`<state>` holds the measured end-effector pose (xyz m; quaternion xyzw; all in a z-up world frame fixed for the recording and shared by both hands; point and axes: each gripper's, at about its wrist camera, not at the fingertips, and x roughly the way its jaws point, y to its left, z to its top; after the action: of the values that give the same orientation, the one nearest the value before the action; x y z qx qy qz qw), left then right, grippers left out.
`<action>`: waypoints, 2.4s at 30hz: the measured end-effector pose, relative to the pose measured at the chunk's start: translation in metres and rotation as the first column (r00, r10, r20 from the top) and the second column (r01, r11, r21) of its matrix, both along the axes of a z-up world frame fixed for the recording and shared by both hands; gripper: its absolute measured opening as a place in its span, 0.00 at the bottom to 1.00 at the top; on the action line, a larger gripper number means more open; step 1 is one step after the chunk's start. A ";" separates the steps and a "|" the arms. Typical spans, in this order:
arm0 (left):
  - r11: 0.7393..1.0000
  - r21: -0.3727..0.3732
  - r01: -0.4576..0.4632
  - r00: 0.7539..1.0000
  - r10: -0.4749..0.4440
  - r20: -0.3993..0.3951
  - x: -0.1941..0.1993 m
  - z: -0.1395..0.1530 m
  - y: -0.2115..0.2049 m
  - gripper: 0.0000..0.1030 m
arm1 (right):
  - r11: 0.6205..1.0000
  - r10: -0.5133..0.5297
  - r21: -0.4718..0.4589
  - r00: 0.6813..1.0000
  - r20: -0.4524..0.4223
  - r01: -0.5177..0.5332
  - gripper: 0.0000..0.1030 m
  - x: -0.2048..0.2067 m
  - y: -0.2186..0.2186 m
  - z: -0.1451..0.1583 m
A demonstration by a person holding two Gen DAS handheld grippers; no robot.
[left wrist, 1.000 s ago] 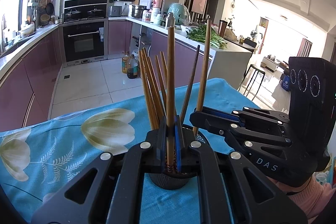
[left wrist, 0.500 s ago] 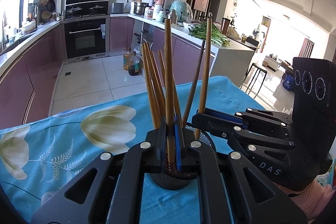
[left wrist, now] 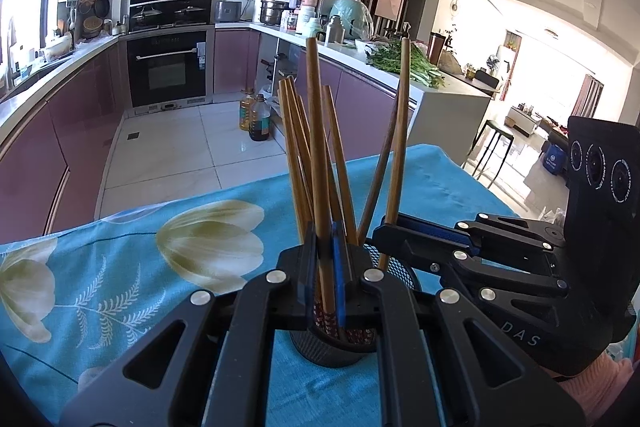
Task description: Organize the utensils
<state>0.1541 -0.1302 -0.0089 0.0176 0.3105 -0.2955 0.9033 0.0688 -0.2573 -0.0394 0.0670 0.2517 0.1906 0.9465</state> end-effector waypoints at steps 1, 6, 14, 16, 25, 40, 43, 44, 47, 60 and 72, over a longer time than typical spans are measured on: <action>1.000 0.001 -0.002 1.000 0.002 -0.001 0.001 0.000 0.000 0.08 | 1.000 0.001 -0.001 1.000 -0.001 -0.001 0.06 0.001 0.001 0.000; 1.000 0.006 -0.005 1.000 0.005 -0.008 0.005 -0.003 -0.003 0.08 | 1.000 0.006 -0.005 1.000 -0.005 -0.006 0.06 0.002 0.002 -0.002; 1.000 0.010 -0.011 1.000 0.011 -0.024 0.012 -0.010 -0.005 0.08 | 1.000 0.008 -0.007 1.000 -0.014 -0.008 0.06 0.008 0.001 -0.003; 1.000 0.012 -0.012 1.000 0.012 -0.028 0.014 -0.011 -0.005 0.08 | 1.000 0.008 -0.007 1.000 -0.016 -0.008 0.06 0.010 0.001 -0.004; 1.000 0.013 -0.013 0.999 0.014 -0.045 0.021 -0.016 -0.006 0.09 | 1.000 0.010 0.000 1.000 -0.026 -0.010 0.06 0.012 -0.004 -0.004; 1.000 0.018 -0.023 0.998 0.024 -0.052 0.026 -0.021 -0.008 0.09 | 1.000 0.002 0.004 0.999 -0.035 -0.002 0.07 0.013 -0.006 -0.007; 0.999 0.017 -0.027 0.998 0.028 -0.054 0.028 -0.024 -0.008 0.09 | 1.000 -0.001 0.005 0.999 -0.035 0.001 0.07 0.013 -0.007 -0.007; 0.999 0.018 -0.029 0.998 0.029 -0.054 0.027 -0.024 -0.007 0.11 | 1.000 -0.002 0.005 0.999 -0.036 0.002 0.07 0.013 -0.007 -0.007; 0.999 0.020 -0.033 0.998 0.034 -0.052 0.026 -0.024 -0.006 0.18 | 1.000 -0.004 0.005 0.999 -0.036 0.005 0.07 0.012 -0.008 -0.007; 0.998 0.023 -0.059 0.998 0.060 -0.032 0.018 -0.023 0.003 0.30 | 1.000 -0.011 0.003 0.999 -0.042 0.012 0.16 0.014 -0.011 -0.008; 0.993 0.019 -0.114 0.993 0.113 0.047 -0.010 -0.013 0.017 0.44 | 1.000 -0.016 0.004 0.999 -0.037 0.016 0.29 0.010 -0.009 -0.009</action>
<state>0.1441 -0.1131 -0.0221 0.0166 0.2936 -0.2398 0.9252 0.0789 -0.2665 -0.0482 0.0747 0.2682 0.1824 0.9430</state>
